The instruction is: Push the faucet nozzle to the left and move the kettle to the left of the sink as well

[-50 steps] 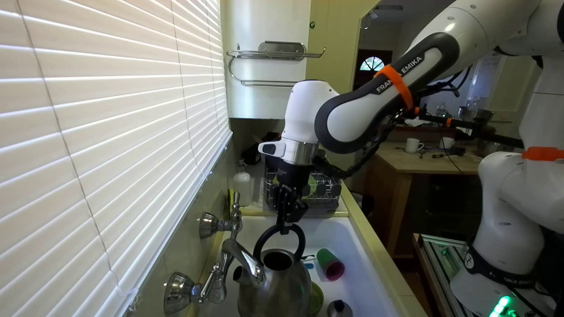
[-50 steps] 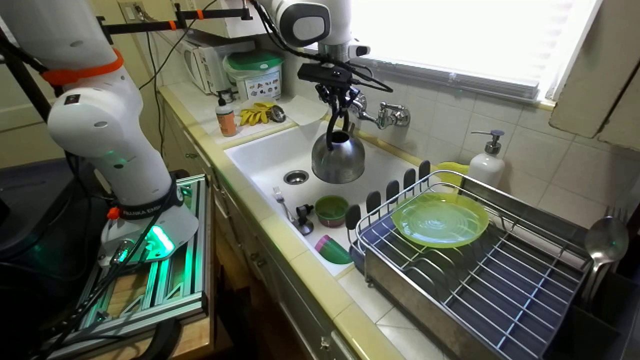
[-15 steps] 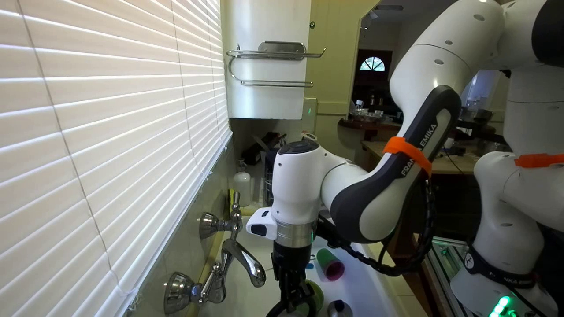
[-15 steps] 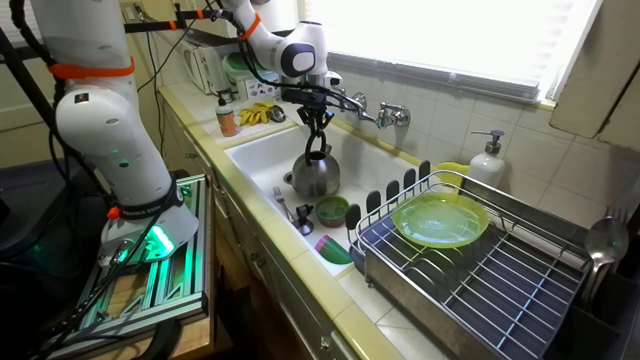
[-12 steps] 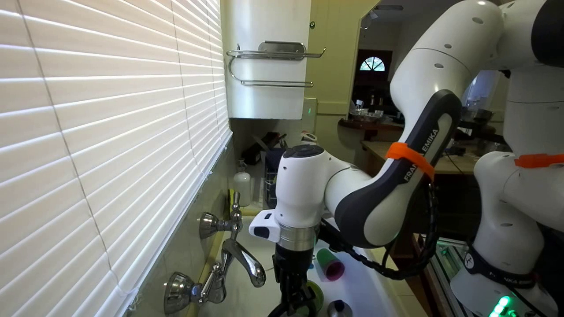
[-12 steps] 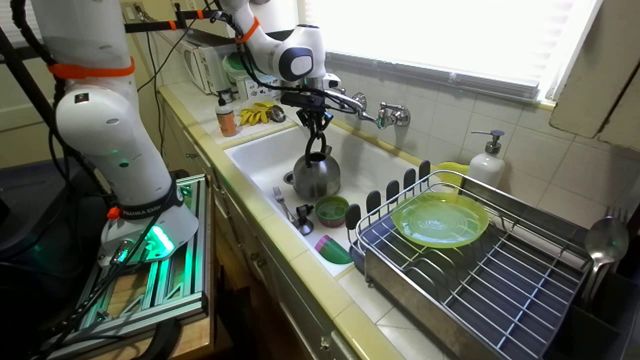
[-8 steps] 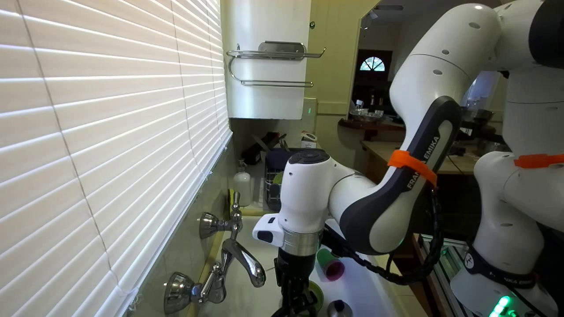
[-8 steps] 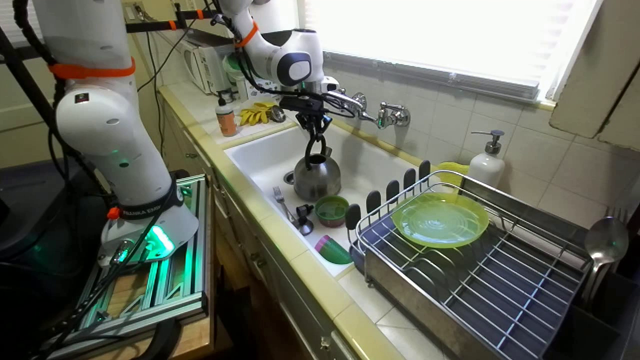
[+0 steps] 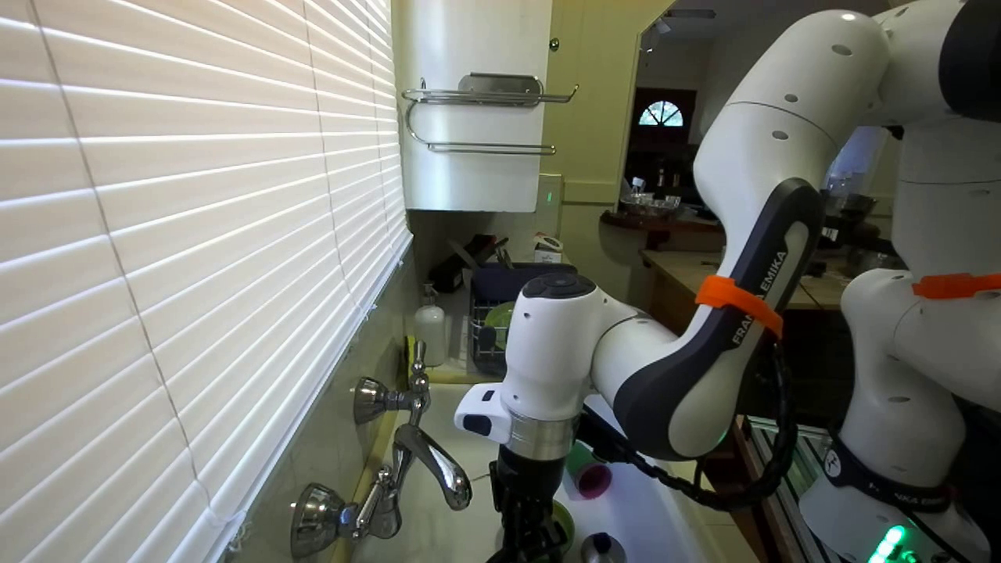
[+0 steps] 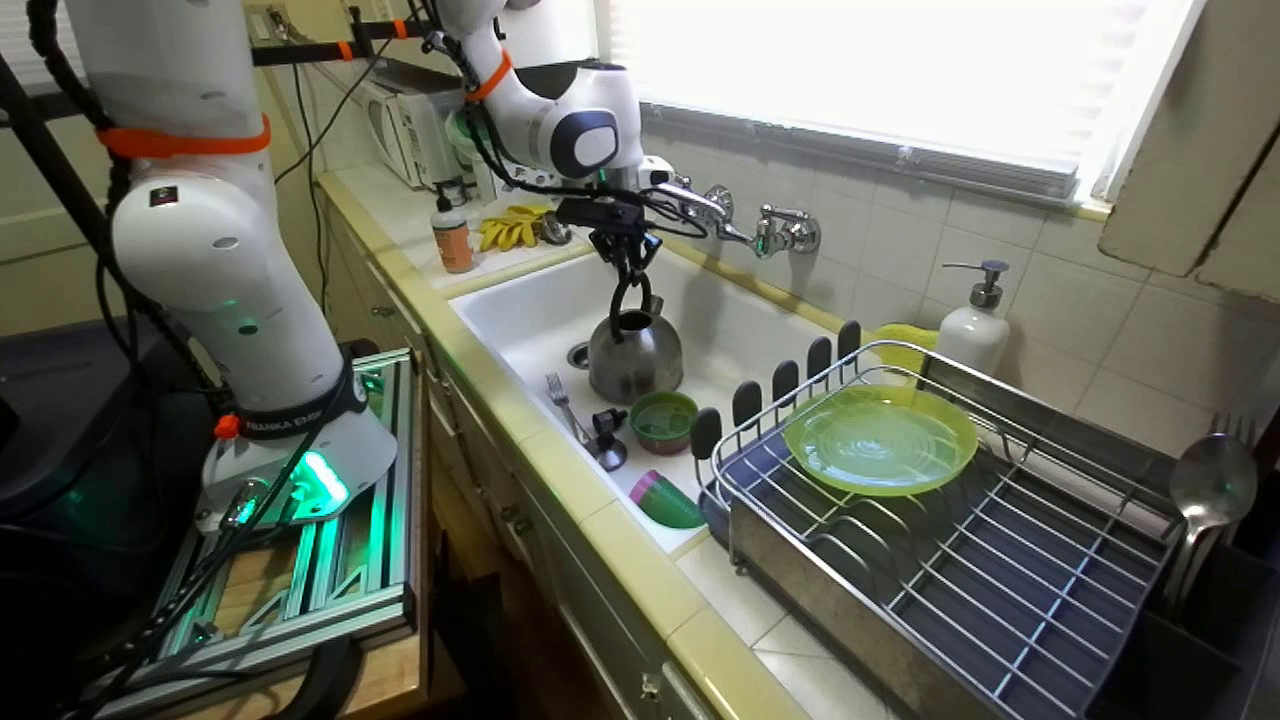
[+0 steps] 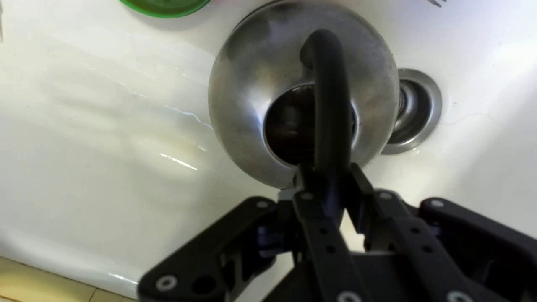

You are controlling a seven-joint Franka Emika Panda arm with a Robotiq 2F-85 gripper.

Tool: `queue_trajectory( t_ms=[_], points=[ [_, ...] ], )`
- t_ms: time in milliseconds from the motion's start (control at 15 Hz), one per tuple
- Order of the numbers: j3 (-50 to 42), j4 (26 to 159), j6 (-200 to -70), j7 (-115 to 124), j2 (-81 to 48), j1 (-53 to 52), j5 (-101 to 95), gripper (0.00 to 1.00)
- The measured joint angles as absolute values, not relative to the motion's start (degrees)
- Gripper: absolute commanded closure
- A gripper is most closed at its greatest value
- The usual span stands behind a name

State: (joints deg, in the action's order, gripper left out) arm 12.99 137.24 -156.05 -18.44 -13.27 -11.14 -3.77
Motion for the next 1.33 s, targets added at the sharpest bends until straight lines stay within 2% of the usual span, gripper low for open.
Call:
queue_trajectory(
  t_ms=[600,667,733,1200,1333],
  points=[
    [12.8,141.8,-165.5,-14.6,-12.5,-11.4,-7.9,0.95],
    [12.7,142.3,-166.6,-14.3,-12.4,-11.4,-8.2,0.66],
    [12.6,142.8,-167.7,-14.1,-12.3,-11.4,-8.3,0.53],
    [12.2,144.5,-170.0,-12.8,-10.5,-11.3,-8.3,0.01],
    [12.1,144.8,-170.0,-12.7,-9.4,-11.2,-8.3,0.00]
  ],
)
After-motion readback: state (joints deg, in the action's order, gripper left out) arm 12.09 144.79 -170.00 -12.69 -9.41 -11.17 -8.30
